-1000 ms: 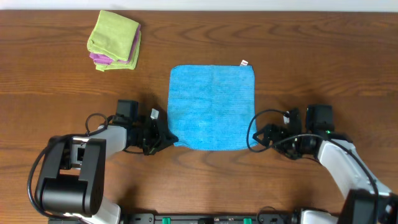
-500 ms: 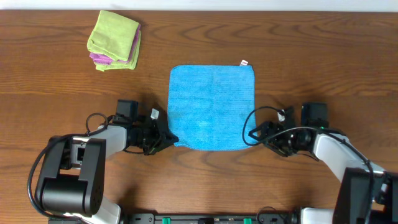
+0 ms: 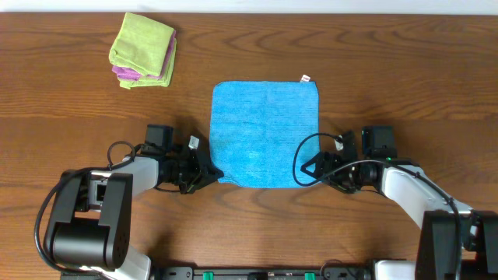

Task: Fold the cloth
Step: 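Grasp the cloth's right edge with the right gripper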

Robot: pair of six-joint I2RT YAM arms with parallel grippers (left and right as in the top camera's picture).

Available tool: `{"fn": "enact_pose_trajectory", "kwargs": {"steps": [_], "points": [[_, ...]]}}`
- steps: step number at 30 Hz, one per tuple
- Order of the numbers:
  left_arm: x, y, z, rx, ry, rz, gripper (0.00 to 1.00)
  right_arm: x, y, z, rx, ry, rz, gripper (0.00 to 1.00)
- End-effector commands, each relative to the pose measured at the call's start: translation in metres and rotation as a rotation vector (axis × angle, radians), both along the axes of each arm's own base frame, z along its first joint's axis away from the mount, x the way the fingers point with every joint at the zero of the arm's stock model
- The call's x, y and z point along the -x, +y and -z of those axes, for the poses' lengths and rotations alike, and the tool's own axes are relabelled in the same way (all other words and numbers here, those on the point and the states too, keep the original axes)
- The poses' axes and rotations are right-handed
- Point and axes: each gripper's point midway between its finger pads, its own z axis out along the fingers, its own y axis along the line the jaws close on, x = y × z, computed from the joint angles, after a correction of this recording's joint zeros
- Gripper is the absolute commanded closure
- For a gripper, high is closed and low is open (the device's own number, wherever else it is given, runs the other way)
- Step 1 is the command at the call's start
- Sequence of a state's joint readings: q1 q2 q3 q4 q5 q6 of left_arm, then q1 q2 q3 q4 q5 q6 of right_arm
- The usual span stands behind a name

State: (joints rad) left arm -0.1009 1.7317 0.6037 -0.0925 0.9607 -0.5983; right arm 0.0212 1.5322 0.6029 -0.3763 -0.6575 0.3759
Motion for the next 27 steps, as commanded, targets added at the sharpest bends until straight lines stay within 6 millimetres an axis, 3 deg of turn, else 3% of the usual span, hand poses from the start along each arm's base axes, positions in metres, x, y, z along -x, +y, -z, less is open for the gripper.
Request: {"fn": "enact_pose_trajectory", "kwargs": {"steps": [1, 13, 16, 18, 19, 27], "points": [[0.006, -0.001, 0.003, 0.013, 0.012, 0.014, 0.94, 0.008, -0.010, 0.019, 0.090, 0.050, 0.019, 0.26], [0.006, -0.001, 0.003, 0.013, 0.013, 0.014, 0.94, 0.015, -0.014, 0.038, 0.136, 0.090, -0.001, 0.43], [0.006, -0.001, 0.003, 0.013, 0.012, 0.015, 0.94, 0.020, -0.010, 0.045, 0.144, 0.106, -0.033, 0.66], [0.006, -0.002, 0.003, 0.016, 0.004, 0.022, 0.94, 0.019, -0.010, 0.046, 0.154, 0.097, -0.045, 0.96], [0.006, -0.003, 0.001, 0.025, -0.007, 0.032, 0.94, 0.018, -0.010, 0.046, 0.158, 0.091, -0.045, 0.99], [0.008, -0.008, -0.009, 0.077, -0.062, 0.081, 0.94, 0.010, -0.011, 0.033, 0.161, 0.031, -0.041, 0.99]]}}
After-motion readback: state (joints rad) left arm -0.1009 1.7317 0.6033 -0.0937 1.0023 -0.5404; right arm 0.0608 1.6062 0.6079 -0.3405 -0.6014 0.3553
